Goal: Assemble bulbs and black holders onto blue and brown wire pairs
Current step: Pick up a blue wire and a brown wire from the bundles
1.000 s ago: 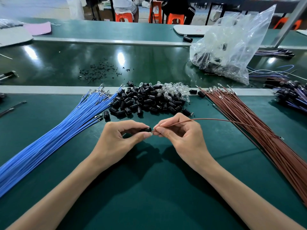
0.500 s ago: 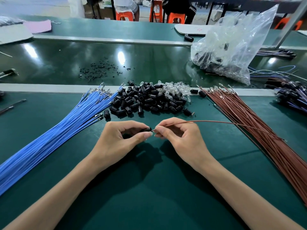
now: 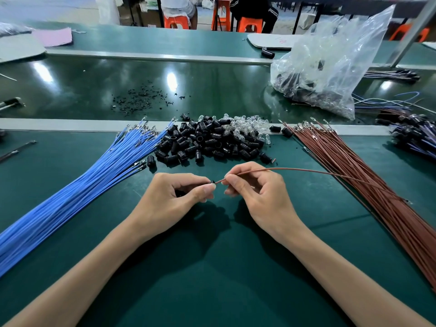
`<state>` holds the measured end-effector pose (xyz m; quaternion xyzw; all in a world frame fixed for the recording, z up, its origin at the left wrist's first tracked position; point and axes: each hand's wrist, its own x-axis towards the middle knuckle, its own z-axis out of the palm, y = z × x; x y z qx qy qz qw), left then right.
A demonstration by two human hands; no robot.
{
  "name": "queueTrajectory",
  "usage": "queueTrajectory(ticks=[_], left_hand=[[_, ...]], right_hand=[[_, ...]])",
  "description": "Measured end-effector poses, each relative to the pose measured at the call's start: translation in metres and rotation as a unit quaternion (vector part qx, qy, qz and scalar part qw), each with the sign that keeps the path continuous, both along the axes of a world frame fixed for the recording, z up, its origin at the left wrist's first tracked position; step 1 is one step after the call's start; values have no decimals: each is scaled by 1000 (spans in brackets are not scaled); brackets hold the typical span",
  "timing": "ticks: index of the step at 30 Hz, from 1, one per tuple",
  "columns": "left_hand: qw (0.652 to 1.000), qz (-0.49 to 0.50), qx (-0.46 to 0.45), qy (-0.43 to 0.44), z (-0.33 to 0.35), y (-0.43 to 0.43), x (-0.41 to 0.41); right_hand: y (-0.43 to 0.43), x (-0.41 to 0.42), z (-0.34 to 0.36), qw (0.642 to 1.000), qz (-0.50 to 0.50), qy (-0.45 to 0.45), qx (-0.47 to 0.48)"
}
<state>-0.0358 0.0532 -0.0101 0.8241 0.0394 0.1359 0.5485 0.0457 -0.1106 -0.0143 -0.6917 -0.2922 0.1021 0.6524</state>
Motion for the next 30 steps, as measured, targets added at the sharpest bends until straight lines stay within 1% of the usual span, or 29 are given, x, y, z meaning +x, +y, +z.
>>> queueTrajectory(ticks=[7,10,12,16,20,23,26,29,30], left_hand=[[1000,-14,7,11,0,0,1],[1000,-12,9,9,0,0,1],[1000,-9,14,7,-1,-1,1],[1000,-6,21,1,-2,-1,2],[999,-8,49,-15,-3,-1,2],[995,0,96,-32,-3,-1,2],[989,8,135,-56,-3,-1,2],[982,30,161,-91,-3,-1,2],[980,36,167,-103,-3,-1,2]], right_hand=[[0,1,-1,1000,5,-6,-23],[0,2,-2,1000,-11,-5,-19],[0,1,-2,999,-17,-19,-24],[0,-1,-2,998,9,-43,-45],[0,1,-1,999,22,-27,-41],[-1,3,-2,997,22,-36,-58],[-1,4,-3,998,24,-3,-50],[-2,5,-3,997,34,65,20],[-3,6,-3,996,34,72,38]])
